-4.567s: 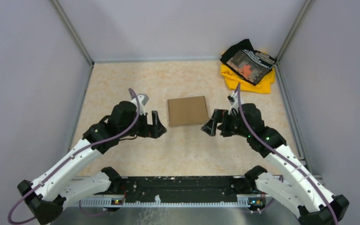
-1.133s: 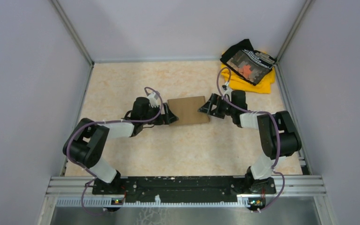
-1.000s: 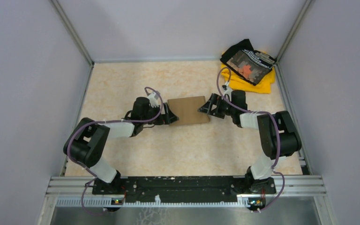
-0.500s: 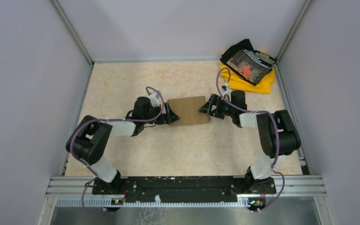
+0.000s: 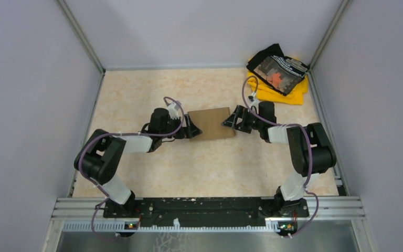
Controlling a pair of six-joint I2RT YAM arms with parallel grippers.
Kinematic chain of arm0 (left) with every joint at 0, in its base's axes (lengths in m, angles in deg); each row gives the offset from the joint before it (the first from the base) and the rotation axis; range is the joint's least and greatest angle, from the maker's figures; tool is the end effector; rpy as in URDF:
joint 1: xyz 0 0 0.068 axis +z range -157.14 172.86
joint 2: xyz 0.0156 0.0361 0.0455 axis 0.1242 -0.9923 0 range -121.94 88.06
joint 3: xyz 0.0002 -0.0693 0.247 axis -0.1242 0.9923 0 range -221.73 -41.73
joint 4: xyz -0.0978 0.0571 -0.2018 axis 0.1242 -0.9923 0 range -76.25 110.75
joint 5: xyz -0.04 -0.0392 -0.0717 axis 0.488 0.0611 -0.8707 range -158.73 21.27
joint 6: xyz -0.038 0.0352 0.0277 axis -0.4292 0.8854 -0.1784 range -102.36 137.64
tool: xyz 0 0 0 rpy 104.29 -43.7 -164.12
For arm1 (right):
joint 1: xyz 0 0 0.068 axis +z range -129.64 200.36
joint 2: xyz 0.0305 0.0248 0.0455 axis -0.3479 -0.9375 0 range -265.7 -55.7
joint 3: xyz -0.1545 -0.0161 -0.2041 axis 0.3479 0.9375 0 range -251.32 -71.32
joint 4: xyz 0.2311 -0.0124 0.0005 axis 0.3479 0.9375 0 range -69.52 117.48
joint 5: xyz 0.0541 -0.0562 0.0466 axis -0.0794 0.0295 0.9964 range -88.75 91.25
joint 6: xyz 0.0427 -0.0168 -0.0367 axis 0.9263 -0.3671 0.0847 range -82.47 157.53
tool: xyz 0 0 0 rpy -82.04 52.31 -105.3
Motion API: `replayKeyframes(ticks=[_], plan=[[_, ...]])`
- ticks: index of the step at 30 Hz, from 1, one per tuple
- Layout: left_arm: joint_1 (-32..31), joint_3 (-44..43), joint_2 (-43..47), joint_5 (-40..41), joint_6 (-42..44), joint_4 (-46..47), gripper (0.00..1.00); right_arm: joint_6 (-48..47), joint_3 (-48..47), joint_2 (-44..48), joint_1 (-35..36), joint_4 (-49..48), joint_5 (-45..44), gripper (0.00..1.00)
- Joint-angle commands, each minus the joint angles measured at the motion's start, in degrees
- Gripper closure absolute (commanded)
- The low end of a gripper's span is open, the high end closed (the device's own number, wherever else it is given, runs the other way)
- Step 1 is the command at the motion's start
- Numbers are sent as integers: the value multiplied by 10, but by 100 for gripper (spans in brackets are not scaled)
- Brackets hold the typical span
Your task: Fold the paper box
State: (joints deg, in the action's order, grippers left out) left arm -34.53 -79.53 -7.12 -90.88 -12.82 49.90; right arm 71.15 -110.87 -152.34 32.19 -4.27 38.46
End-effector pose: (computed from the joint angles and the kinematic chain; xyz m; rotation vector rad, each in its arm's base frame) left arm 0.2655 -0.1557 0.1592 0.1960 2.1759 -0.9996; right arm 0.2939 0.0878 0.1553 0.0155 2.2263 1.1453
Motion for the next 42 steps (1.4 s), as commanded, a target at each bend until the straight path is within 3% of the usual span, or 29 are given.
replayKeyframes(ticks=[1, 42], plan=[[-8, -18, -4, -15, -3, 17, 1, -3, -23, -5, 3, -42, 17, 1], [-10, -10, 104, 0, 2, -51, 1, -7, 11, 134, 14, 41, 10, 1]])
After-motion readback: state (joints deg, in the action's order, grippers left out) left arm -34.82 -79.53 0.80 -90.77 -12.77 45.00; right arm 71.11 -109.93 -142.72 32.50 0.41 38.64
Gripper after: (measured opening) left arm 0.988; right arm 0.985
